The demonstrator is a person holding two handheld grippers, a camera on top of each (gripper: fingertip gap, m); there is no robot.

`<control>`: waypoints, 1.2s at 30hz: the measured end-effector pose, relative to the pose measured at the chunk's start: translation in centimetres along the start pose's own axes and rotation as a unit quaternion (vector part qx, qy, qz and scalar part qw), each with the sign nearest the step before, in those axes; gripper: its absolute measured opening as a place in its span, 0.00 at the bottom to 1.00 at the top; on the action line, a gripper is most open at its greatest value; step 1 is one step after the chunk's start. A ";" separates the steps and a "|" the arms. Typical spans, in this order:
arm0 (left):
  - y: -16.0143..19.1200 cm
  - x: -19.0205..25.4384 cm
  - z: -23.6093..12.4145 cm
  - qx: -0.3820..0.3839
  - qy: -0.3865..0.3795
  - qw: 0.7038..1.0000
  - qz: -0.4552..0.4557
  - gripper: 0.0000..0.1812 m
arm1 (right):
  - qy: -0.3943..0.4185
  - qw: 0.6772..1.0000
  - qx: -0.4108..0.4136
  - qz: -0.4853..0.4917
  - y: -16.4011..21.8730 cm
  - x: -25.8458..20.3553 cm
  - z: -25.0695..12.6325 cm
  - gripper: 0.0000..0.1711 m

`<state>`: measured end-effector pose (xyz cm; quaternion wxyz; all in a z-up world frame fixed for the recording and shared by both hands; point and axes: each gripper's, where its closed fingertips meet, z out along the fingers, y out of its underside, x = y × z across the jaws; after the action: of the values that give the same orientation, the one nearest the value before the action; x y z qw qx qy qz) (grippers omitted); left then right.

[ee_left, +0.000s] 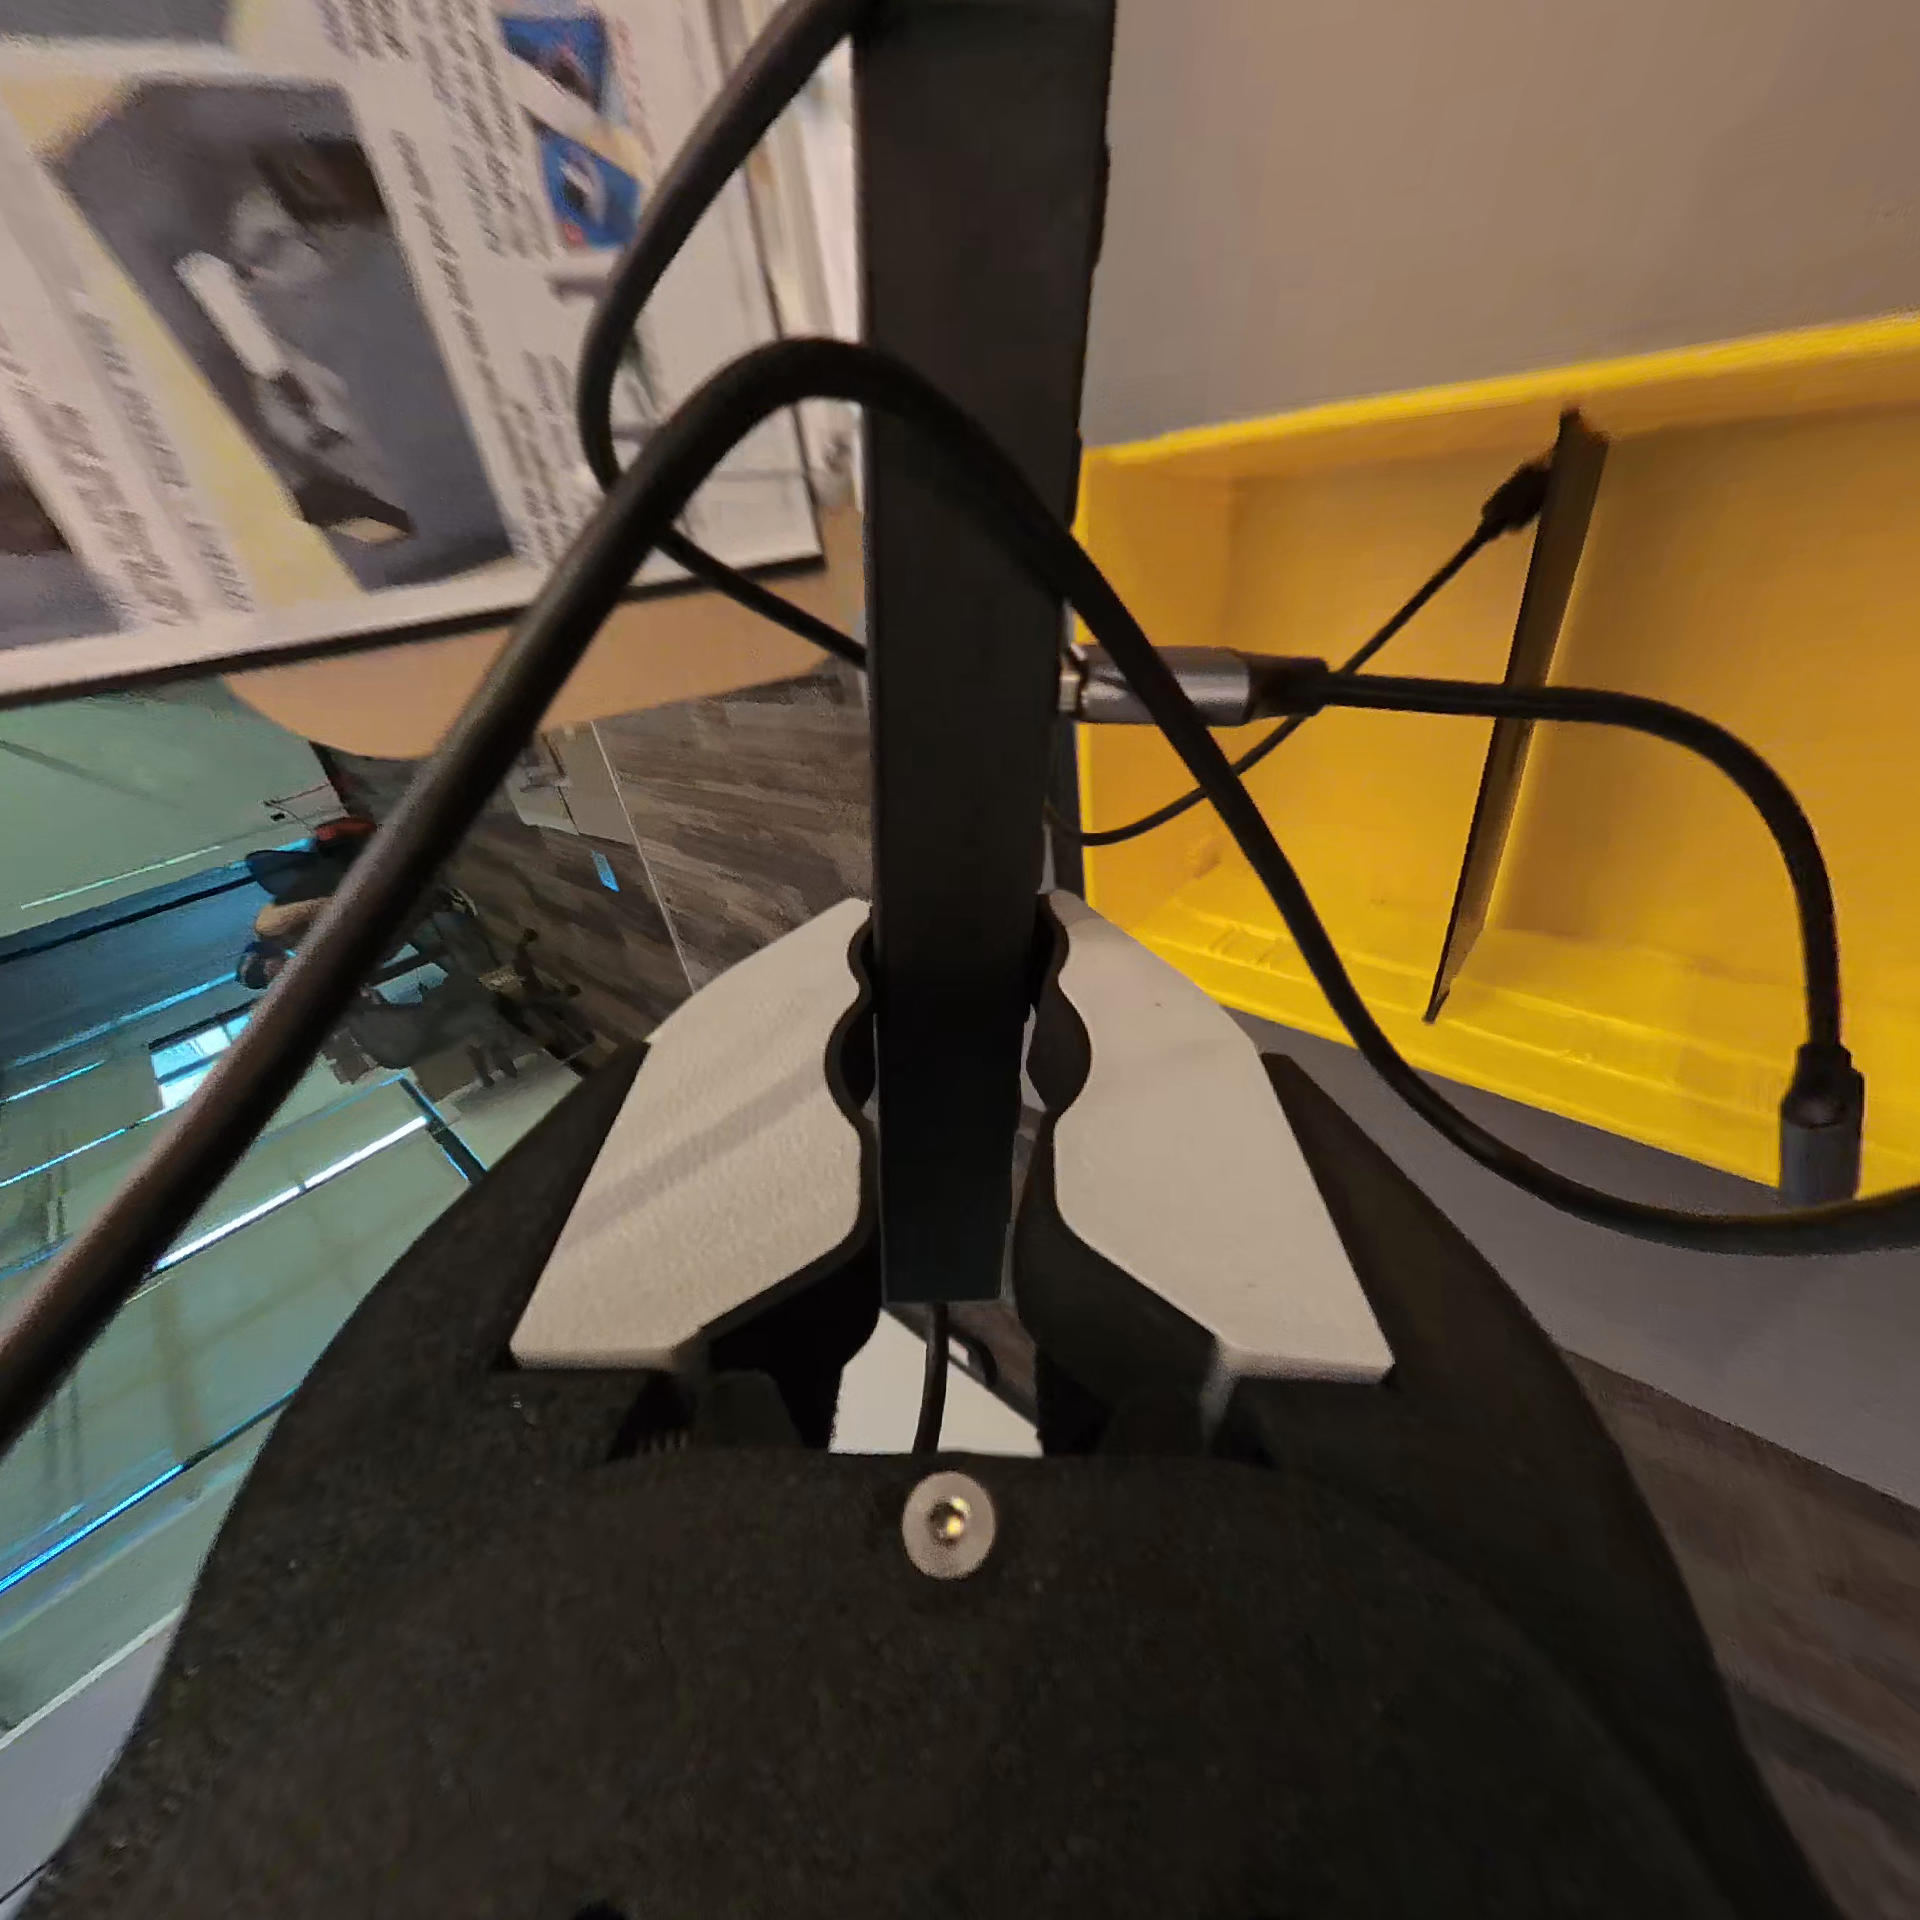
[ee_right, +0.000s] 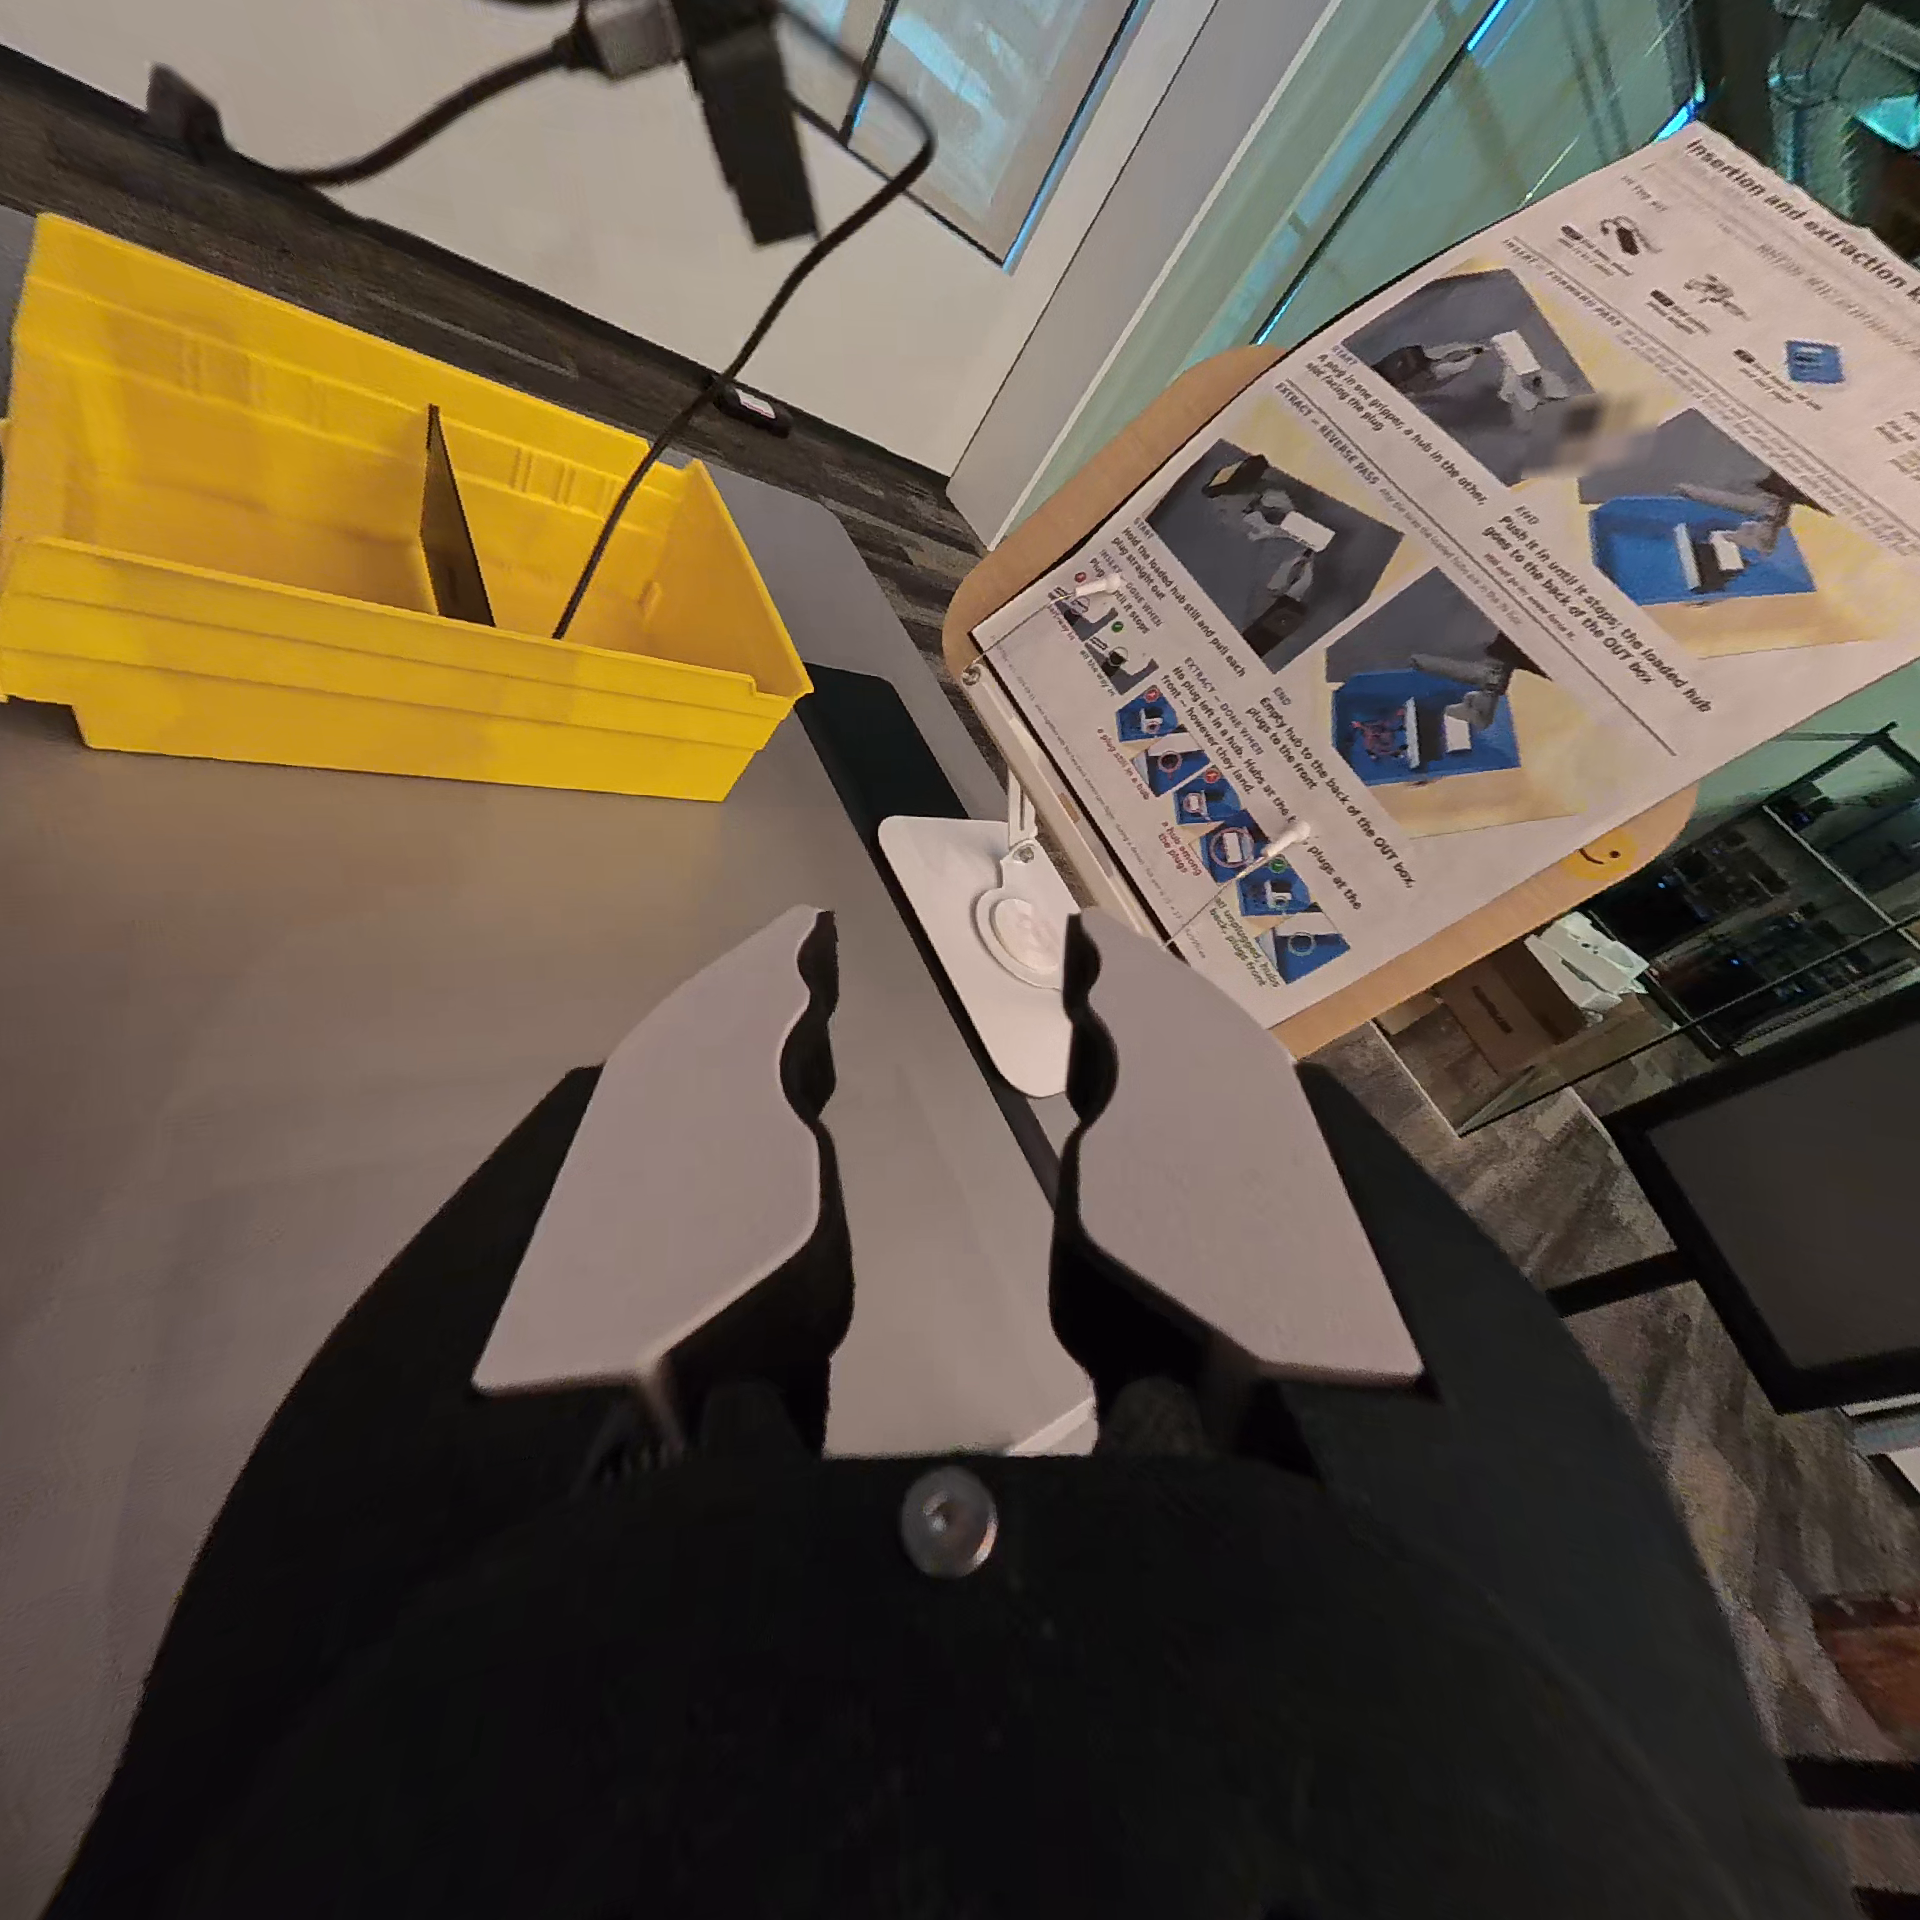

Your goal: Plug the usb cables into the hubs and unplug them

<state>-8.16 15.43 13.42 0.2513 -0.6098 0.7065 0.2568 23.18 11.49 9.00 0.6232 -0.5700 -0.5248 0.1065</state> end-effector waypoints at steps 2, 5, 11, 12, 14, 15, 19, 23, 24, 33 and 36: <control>-1.7 -1.8 -2.3 0.017 -0.011 1.000 -0.003 0.14 | -0.004 1.000 -0.002 0.002 0.1 -0.1 0.1 0.25; -4.3 -4.9 -6.0 0.042 -0.032 0.999 -0.004 0.14 | -0.012 1.000 -0.005 0.005 0.4 -0.4 0.2 0.25; -8.7 -12.0 -13.5 0.056 -0.078 0.995 -0.018 0.14 | -0.041 0.999 -0.005 0.014 0.6 -1.5 1.0 0.25; -9.6 -12.9 -14.6 0.060 -0.083 0.995 -0.019 0.14 | -0.044 0.999 -0.006 0.012 0.5 -1.7 1.2 0.25; -11.6 -14.3 -16.5 0.080 -0.094 0.992 -0.027 0.14 | -0.051 0.999 -0.006 0.010 0.4 -2.0 1.2 0.25; -12.9 -14.8 -17.1 0.099 -0.094 0.990 -0.037 0.14 | -0.054 0.998 -0.005 0.010 0.2 -2.1 1.1 0.25; -17.8 -14.9 -17.5 0.199 -0.075 0.973 -0.084 0.14 | -0.041 0.999 0.017 0.017 -0.7 -1.2 -0.5 0.25; -20.9 -13.0 -14.7 0.298 -0.030 0.941 -0.157 0.14 | -0.038 0.998 0.037 0.042 -0.9 -0.1 -3.0 0.25; -21.3 -12.3 -13.6 0.316 -0.019 0.931 -0.182 0.14 | -0.048 0.997 0.033 0.049 -0.6 -0.2 -3.6 0.25; -22.5 -1.5 -2.1 0.397 0.014 0.879 -0.263 0.14 | -0.053 0.996 0.037 0.060 0.5 0.6 -9.2 0.22; -23.3 1.5 0.4 0.416 0.039 0.861 -0.290 0.14 | -0.058 0.995 0.046 0.069 0.0 0.6 -8.6 0.22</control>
<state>14.80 11.73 10.81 0.5168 -0.6354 0.5480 -0.1697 30.08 6.79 11.08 0.6087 -0.5685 -0.5136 0.2060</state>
